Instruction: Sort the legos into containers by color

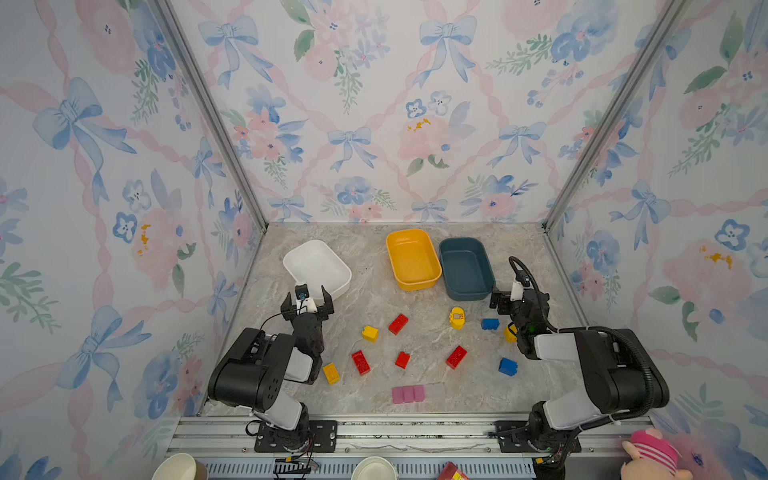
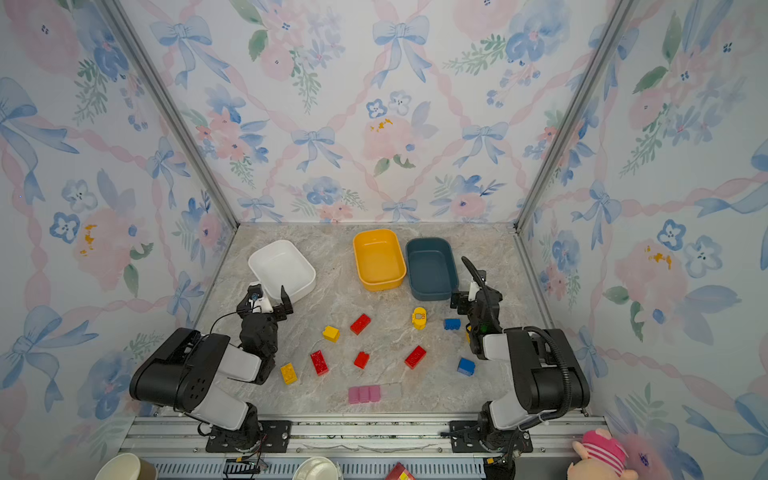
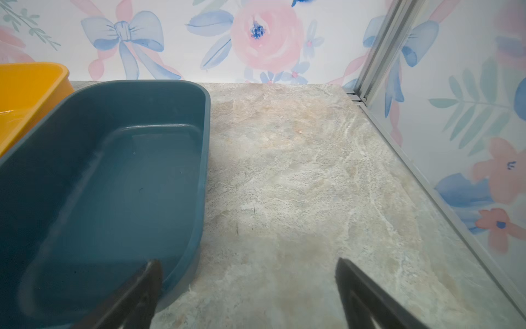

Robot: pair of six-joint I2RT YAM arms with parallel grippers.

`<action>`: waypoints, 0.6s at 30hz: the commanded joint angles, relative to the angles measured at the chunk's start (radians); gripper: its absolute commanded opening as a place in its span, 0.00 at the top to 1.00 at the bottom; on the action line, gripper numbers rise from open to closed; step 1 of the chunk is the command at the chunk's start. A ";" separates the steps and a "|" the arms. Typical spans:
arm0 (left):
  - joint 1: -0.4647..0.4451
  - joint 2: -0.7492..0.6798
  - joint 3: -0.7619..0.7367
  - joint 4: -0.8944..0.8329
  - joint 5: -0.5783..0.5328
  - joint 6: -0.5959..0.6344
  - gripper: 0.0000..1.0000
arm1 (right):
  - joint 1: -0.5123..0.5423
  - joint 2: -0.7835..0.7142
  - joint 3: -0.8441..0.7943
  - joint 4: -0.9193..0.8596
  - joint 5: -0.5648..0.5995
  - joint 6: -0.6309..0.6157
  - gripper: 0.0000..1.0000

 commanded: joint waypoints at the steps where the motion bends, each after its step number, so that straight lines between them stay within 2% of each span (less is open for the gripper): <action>1: 0.003 0.003 0.001 0.005 0.006 -0.009 0.02 | -0.001 0.007 0.004 0.011 -0.003 0.007 0.03; 18: 0.003 0.003 0.002 0.005 0.007 -0.009 0.02 | -0.008 0.007 0.005 0.009 -0.014 0.009 0.03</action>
